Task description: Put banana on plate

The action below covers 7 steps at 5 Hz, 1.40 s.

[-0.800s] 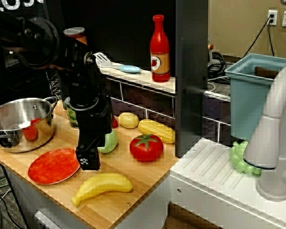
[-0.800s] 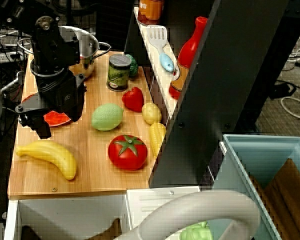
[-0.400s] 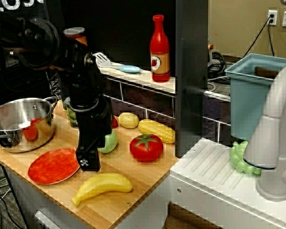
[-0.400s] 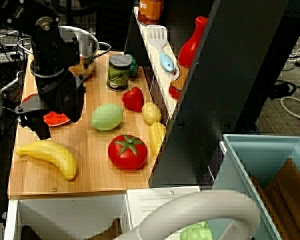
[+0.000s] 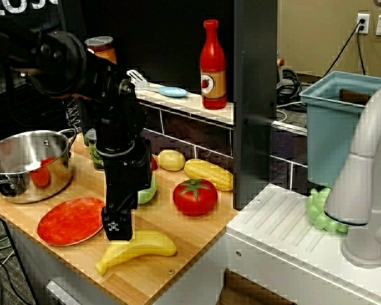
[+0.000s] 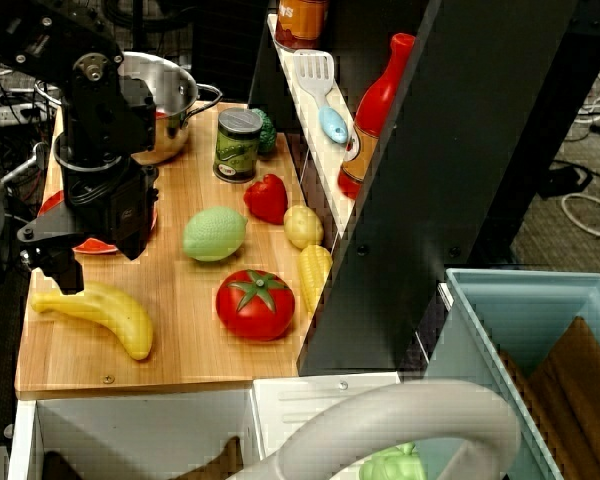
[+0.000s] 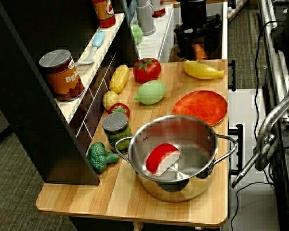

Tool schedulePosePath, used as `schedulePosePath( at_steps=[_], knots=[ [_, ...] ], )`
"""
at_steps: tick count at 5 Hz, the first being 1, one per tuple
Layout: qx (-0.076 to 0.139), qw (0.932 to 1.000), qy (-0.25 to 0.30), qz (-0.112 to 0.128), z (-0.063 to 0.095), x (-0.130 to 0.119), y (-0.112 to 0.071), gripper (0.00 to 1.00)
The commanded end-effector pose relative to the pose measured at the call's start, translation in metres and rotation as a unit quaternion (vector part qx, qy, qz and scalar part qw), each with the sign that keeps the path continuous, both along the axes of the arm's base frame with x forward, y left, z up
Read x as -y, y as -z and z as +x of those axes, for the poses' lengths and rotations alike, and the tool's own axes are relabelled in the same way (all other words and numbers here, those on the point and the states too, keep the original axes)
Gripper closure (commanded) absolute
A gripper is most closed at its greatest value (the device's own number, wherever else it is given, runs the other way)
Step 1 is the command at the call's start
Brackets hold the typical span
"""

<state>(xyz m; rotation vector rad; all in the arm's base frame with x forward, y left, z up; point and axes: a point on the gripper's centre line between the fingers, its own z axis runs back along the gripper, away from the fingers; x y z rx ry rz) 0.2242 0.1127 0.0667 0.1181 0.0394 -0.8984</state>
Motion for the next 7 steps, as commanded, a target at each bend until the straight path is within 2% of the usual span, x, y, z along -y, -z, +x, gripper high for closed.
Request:
schedulePosePath(
  at_steps=[1,2,3,4,5,6,7],
  knots=[
    [0.003,0.9986,-0.051,-0.012,-0.002,-0.009,0.009,0.0],
    [0.006,0.9955,-0.093,-0.021,-0.002,-0.014,0.026,0.0],
    [-0.005,0.9896,-0.141,-0.029,0.001,-0.017,0.041,0.0],
    [-0.015,0.9823,-0.184,-0.032,0.005,-0.02,0.046,0.0],
    [-0.023,0.9771,-0.207,-0.042,0.007,-0.026,0.052,0.19],
    [-0.034,0.9774,-0.203,-0.048,0.008,-0.028,0.057,1.0],
    [-0.024,0.9841,-0.169,-0.049,0.009,-0.031,0.043,1.0]
  ],
)
